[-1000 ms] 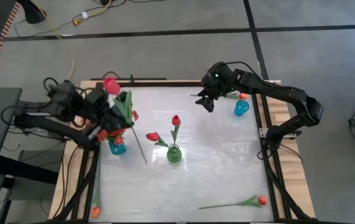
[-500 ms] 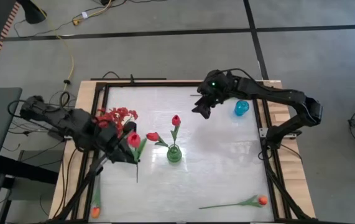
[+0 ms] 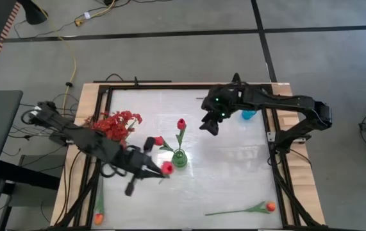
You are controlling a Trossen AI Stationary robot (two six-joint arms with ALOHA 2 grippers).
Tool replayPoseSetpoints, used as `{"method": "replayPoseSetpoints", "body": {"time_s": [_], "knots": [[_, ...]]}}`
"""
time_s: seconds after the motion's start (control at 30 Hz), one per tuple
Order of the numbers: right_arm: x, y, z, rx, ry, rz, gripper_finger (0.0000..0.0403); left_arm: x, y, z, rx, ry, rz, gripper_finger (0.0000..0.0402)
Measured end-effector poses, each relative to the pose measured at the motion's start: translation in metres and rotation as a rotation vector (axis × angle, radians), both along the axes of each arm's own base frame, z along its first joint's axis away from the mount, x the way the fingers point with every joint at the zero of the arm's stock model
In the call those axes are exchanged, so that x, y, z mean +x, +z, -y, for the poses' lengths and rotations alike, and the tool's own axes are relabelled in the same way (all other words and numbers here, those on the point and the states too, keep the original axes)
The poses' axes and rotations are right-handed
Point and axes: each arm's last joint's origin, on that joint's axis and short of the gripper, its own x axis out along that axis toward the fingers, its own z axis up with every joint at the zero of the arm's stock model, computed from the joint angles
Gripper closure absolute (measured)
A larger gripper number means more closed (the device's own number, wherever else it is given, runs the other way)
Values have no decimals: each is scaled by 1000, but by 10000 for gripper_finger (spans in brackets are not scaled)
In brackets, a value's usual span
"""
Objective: Sort flowers into vase by color
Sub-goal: Put the pink flower into the green vase
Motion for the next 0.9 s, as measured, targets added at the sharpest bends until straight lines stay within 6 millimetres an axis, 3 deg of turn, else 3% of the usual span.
{"method": "replayPoseSetpoints", "body": {"time_s": [0.13, 0.3, 0.63, 0.9], "knots": [[-5, -4, -2, -17, 41, -56, 153, 14, -1, -1, -23, 36, 55, 401], [-5, -4, -2, -35, 58, -53, 153, 18, -2, -7, 35, 161, 84, 401], [-5, -4, -2, -56, 84, -50, 153, 39, -36, -25, 80, 333, 82, 401], [-4, -4, -4, -51, 87, -51, 153, 47, -41, -31, 140, 380, 82, 401]]}}
